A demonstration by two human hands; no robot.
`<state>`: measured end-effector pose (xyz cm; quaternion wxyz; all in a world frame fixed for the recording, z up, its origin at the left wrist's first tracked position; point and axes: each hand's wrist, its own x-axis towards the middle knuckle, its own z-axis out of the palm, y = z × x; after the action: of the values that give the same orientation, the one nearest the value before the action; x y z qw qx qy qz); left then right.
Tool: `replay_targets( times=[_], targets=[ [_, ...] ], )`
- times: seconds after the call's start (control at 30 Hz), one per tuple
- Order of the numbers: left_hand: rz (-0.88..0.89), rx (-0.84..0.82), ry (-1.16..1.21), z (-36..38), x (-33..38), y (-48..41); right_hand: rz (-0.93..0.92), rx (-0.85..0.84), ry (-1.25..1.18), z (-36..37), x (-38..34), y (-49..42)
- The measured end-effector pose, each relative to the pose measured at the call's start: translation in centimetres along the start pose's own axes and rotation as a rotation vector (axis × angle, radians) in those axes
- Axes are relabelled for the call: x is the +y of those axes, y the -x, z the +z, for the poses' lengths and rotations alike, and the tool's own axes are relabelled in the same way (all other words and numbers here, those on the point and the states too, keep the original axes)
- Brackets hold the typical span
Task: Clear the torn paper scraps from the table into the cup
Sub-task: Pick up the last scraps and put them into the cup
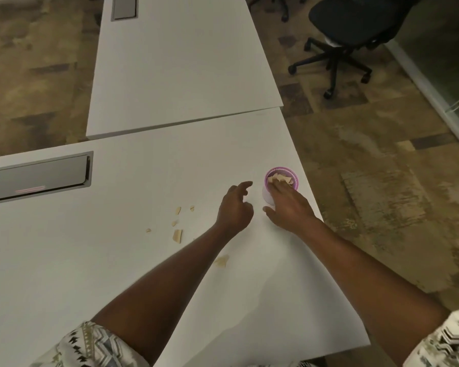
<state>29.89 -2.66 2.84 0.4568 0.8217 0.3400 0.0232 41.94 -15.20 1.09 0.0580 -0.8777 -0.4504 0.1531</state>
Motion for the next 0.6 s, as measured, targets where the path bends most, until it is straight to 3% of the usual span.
replay_targets(
  times=[0.33, 0.6],
  targets=[
    [-0.154, 0.063, -0.062, -2.3, -8.5, 6.0, 0.121, -0.139, 0.013, 0.1, 0.3, -3.1],
    [-0.181, 0.084, -0.118, -4.6, -12.9, 9.6, 0.101, -0.136, 0.027, -0.6, 0.7, -4.0]
  ],
)
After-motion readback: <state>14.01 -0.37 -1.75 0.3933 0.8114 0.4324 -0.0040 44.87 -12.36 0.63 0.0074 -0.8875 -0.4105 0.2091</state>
